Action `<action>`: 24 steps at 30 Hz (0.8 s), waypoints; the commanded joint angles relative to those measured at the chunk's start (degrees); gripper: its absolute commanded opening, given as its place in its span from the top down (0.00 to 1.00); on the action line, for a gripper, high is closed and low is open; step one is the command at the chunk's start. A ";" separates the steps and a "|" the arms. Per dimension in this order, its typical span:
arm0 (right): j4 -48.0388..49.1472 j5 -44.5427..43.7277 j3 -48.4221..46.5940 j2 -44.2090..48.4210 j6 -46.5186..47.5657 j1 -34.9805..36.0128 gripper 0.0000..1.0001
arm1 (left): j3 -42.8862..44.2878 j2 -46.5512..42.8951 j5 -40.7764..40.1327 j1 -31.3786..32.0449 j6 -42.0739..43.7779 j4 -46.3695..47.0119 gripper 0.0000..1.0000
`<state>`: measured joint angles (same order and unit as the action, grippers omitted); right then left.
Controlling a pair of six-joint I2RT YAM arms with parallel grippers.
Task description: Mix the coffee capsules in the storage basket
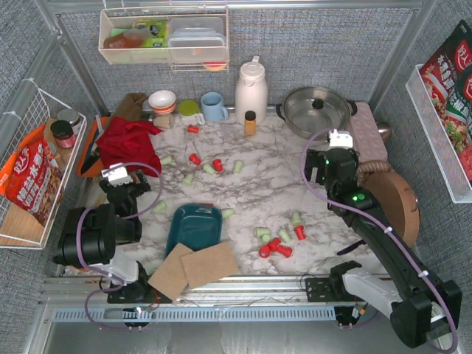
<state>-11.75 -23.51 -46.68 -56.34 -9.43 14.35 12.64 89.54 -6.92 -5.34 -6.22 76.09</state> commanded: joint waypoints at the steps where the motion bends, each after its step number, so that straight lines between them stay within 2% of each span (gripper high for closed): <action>1: -0.81 1.72 -0.98 0.14 4.68 4.21 0.01 | 0.19 0.11 0.45 -0.04 0.07 1.48 0.01; 9: 0.93 7.76 -1.33 -1.67 7.48 11.01 0.01 | 0.23 0.11 0.47 -0.02 0.07 1.36 0.01; 14: -1.40 7.77 -1.15 -2.20 1.65 15.52 0.01 | -0.19 -2.72 -0.24 0.06 -0.05 -0.58 0.01; 16: -1.43 8.11 -0.42 -2.24 0.53 17.51 0.01 | 0.71 -9.85 -1.78 0.16 -0.87 -9.03 0.01; 19: -1.29 8.80 0.07 -2.82 -1.06 20.36 0.01 | 9.49 -21.26 -7.45 0.13 -8.16 -31.65 0.01; 21: -0.82 9.95 0.46 -3.26 -1.77 22.19 0.01 | 17.84 -24.80 -10.52 0.16 -13.83 -49.47 0.01; 24: -0.02 11.14 1.82 -3.52 -3.12 25.53 0.01 | 29.89 -25.19 -12.09 0.15 -24.95 -74.34 0.01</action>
<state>-13.30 -14.52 -46.04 -59.68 -9.58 36.93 32.05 65.21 -14.20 -5.06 -15.99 39.51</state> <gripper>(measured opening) 0.992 0.992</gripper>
